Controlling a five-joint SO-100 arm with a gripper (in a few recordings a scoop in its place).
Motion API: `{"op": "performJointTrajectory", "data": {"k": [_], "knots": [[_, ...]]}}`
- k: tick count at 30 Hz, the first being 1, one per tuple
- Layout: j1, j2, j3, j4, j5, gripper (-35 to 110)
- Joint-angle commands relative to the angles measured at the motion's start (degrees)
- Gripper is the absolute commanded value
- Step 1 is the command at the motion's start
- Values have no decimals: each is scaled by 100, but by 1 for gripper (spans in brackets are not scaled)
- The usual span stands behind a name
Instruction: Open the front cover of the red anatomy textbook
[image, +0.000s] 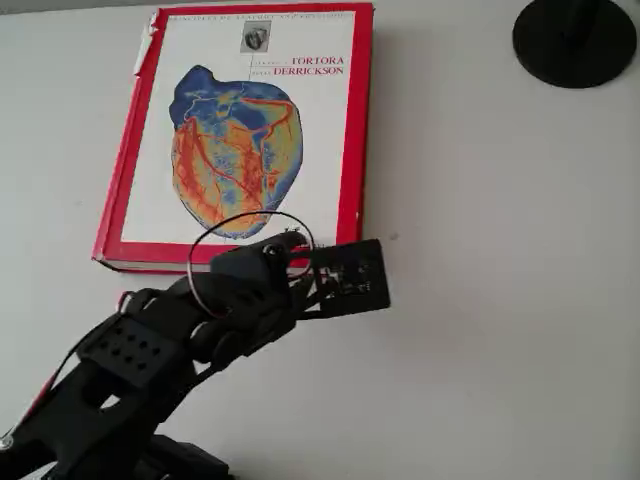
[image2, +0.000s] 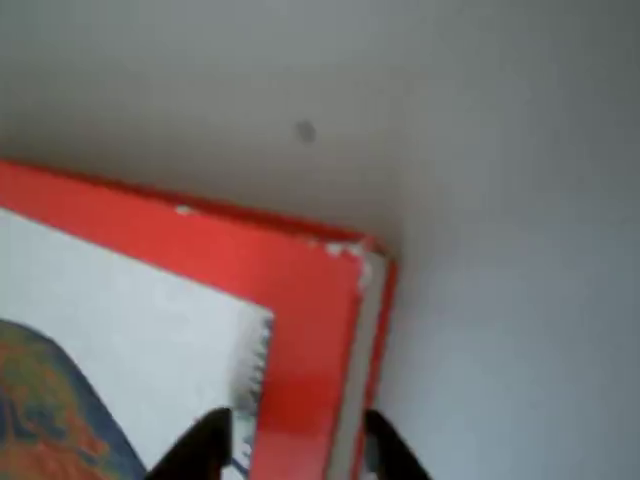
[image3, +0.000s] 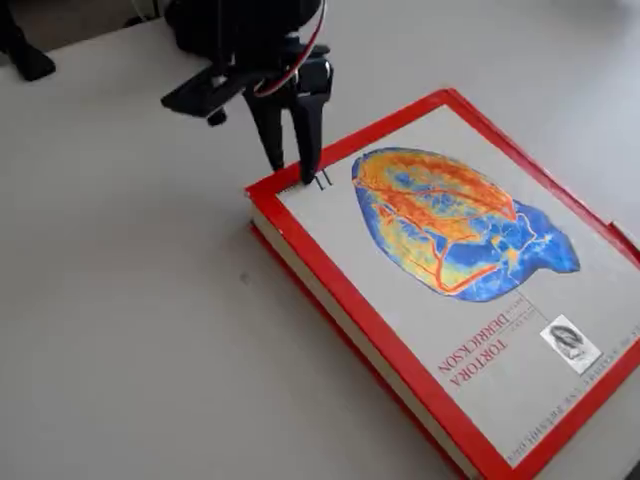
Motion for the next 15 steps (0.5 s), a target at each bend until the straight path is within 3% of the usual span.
{"op": "performJointTrajectory", "data": {"k": [1,15], "knots": [[158,-70,-659,-185,-62,18],[193,176,-1591,483,132,18]]}}
